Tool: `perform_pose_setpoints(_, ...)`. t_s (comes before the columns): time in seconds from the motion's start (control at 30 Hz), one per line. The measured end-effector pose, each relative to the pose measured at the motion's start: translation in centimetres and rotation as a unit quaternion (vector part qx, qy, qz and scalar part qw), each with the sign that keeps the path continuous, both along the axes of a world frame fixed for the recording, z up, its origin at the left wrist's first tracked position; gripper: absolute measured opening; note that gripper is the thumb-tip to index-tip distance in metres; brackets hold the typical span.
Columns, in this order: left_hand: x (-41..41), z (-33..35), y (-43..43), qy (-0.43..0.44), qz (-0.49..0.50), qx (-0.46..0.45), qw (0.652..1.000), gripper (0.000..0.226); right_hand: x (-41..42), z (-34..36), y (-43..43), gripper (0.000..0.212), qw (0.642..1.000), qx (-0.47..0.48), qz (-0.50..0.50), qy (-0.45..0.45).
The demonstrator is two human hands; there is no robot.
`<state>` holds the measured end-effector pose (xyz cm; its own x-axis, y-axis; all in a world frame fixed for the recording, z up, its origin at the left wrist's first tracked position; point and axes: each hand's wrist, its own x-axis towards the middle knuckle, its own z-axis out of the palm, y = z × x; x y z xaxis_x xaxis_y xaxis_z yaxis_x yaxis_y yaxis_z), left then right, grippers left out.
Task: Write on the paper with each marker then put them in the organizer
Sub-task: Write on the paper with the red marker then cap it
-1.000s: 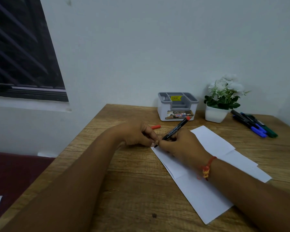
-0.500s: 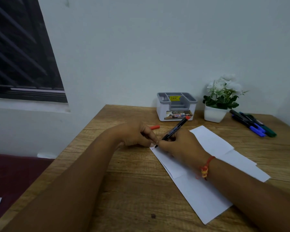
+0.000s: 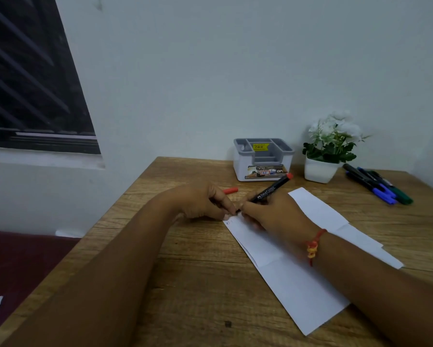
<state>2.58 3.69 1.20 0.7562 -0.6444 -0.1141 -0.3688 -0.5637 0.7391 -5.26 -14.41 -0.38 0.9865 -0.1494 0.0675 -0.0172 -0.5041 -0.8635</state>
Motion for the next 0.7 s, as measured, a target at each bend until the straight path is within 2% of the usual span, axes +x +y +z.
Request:
perform_pose_setpoints(0.17,-0.02,-0.02,-0.04,0.011,0.001,-0.008,1.000,0.020,-0.25,0.39,0.06,0.020,1.000,0.013,0.019,0.021)
perform_pose_setpoints(0.3,-0.02,-0.02,0.00,0.008,0.000,-0.008,1.000,0.018,-0.39,0.22,-0.01,0.008,0.999,-0.008,0.037,0.010)
perform_pose_setpoints(0.7,0.08,-0.03,0.07,-0.003,0.006,0.008,1.000,0.019,-0.42,-0.08,0.04,0.007,0.998,-0.026,0.053,-0.004)
